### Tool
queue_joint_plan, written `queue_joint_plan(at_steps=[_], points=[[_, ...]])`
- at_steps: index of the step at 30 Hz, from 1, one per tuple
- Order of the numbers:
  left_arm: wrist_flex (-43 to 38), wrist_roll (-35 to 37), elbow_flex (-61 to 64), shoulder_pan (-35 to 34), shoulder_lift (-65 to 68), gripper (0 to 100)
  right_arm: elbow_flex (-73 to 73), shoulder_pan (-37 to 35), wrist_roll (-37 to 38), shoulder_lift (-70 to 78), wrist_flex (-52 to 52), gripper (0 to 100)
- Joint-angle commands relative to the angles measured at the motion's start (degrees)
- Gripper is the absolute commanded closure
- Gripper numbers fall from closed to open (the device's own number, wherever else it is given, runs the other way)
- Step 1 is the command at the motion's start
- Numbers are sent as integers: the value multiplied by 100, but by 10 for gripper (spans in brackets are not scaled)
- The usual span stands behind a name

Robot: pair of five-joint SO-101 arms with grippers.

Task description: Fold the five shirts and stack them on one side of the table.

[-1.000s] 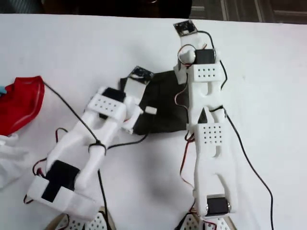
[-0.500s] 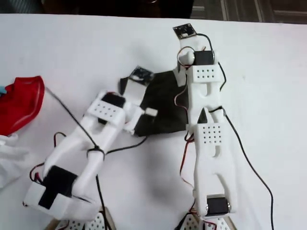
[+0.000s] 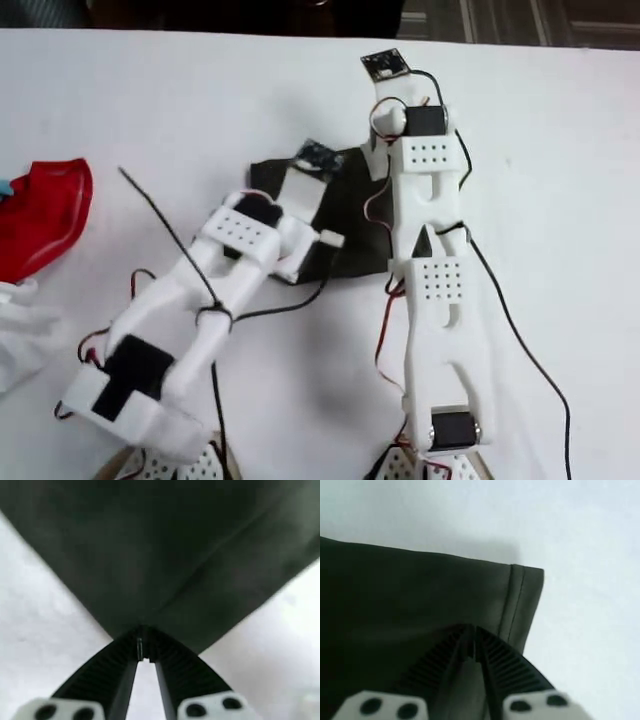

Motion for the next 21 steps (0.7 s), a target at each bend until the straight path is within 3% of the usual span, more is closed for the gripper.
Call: queue_joint_plan(at_steps=[1,10,21], points=[[-132,18,-22,-273,53,974,-176,163,-35,-57,-84,981],[-70,-114,-136,-114,44,974,-220,295,-35,-119,-163,981],[1556,-132,-1886,-246,35,974,-220,426,-35,-1341,13,981]])
